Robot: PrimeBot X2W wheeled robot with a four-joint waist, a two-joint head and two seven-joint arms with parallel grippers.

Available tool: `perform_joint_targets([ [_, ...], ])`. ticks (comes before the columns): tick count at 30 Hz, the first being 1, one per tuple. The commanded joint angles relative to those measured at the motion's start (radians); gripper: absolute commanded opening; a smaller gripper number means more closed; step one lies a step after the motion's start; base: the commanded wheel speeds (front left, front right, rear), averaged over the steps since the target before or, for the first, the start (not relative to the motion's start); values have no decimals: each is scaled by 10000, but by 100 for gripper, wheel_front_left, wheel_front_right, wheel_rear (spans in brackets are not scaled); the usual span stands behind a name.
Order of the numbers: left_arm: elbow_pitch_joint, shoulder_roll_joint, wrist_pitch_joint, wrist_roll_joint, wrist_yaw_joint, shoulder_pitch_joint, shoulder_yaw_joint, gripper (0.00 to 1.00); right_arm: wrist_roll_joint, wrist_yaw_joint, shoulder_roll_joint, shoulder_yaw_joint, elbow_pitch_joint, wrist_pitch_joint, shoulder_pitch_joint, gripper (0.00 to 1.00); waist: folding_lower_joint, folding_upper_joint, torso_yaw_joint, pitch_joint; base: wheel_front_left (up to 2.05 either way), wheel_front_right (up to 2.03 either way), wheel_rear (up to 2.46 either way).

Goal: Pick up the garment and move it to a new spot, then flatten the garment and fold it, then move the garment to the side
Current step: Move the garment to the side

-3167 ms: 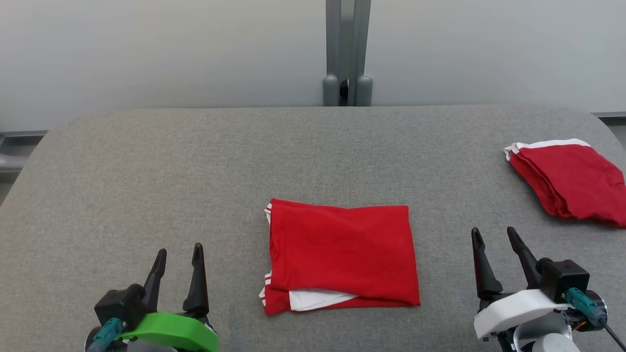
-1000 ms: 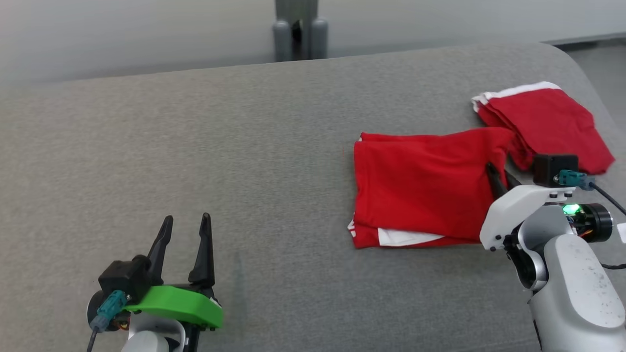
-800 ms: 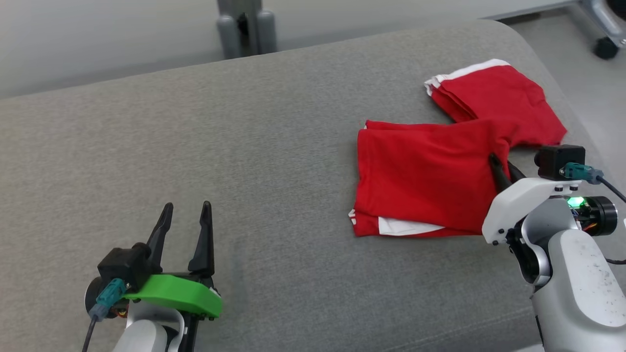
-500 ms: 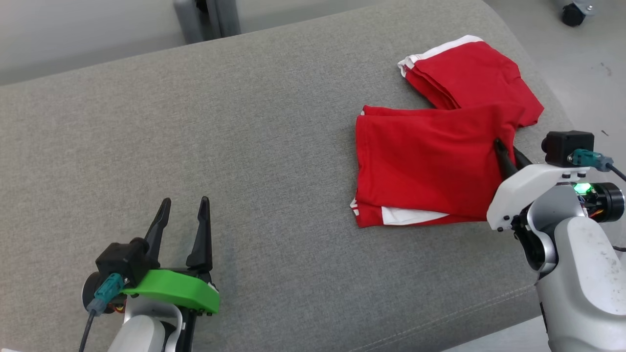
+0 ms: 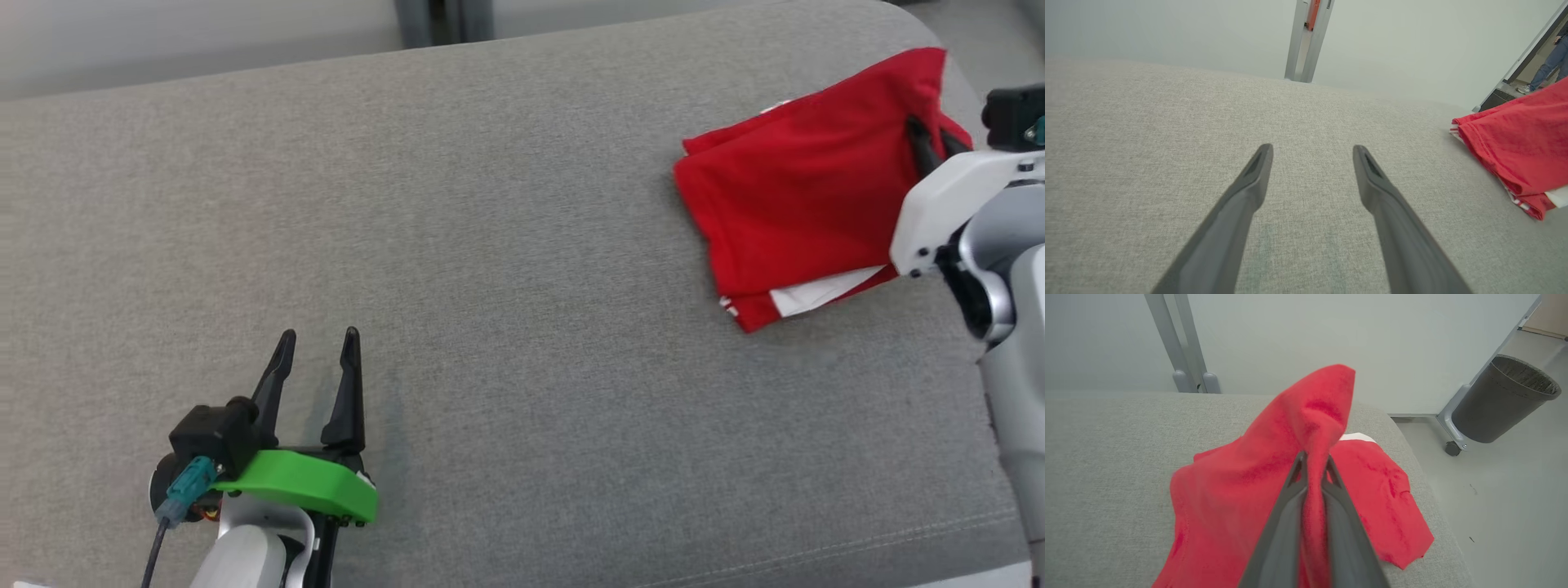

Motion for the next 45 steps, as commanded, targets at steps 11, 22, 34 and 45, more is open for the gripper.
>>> perform_joint_targets([
  [11,-331,-7,-90,61,32,-289,-67,100,199,-17,-2729,-475,530,1025,-761,0,0,-1,1619,649,0,0,0],
  [22,-520,152,63,131,76,-392,-151,100,-481,-17,-3060,-1931,1676,945,-967,31,0,-1,2063,1168,0,0,0],
  [34,-625,352,216,111,200,-116,-214,100,-2115,-16,-2136,-3027,2553,-204,-1271,100,0,-1,1863,979,0,0,0],
  [45,-455,341,238,-163,205,-29,-168,100,-1784,-16,-1440,-2117,2160,-1026,-1135,100,0,-1,1573,-153,0,0,0],
])
